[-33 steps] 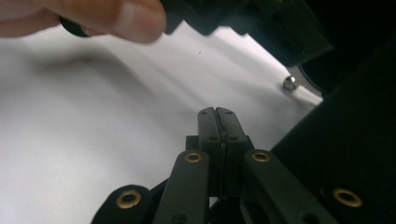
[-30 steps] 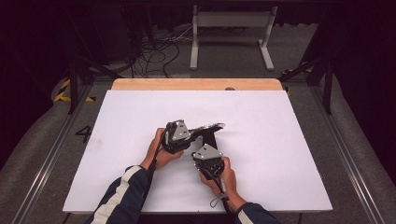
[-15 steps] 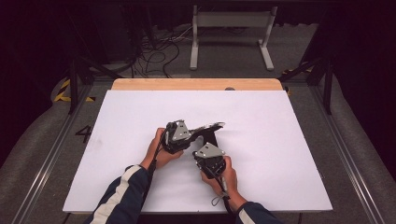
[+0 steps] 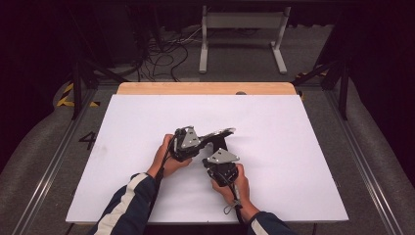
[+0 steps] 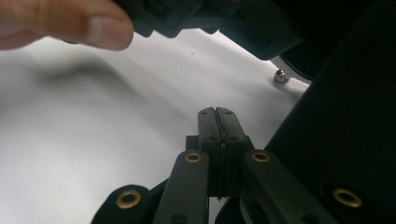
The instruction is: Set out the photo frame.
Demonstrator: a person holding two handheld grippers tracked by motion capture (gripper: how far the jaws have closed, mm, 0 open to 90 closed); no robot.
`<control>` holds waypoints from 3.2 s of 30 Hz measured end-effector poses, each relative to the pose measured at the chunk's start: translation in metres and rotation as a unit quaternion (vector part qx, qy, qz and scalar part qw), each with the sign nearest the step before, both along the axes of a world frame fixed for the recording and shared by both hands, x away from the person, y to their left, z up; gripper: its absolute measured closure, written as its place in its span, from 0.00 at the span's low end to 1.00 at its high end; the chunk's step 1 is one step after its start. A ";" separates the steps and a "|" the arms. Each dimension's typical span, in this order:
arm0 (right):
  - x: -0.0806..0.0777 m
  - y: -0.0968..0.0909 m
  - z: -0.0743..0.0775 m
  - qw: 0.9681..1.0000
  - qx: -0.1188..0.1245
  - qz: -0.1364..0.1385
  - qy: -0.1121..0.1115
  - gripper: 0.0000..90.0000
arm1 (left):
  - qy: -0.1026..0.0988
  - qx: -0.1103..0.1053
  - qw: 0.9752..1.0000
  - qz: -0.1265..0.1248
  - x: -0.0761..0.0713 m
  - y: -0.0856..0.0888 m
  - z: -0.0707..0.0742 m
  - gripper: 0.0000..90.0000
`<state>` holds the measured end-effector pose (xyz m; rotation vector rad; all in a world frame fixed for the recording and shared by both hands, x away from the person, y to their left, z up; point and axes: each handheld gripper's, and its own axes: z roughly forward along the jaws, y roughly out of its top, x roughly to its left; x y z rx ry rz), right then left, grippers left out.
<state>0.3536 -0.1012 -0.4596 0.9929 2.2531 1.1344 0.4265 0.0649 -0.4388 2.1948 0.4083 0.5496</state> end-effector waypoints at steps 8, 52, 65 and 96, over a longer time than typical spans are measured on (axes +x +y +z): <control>-0.001 0.002 0.003 1.000 -0.010 -0.007 -0.019 1.00 | 0.000 0.002 1.000 0.004 -0.001 -0.001 0.000 0.85; -0.010 -0.008 0.004 1.000 -0.001 -0.004 0.000 1.00 | -0.035 0.049 0.997 0.045 -0.038 0.008 0.003 0.89; -0.009 -0.013 0.003 1.000 0.001 -0.006 0.007 1.00 | -0.016 0.023 0.999 0.032 -0.027 0.016 -0.008 0.82; -0.011 -0.038 0.004 1.000 0.005 0.004 0.026 1.00 | -0.022 0.057 0.998 0.014 -0.055 0.014 -0.004 0.88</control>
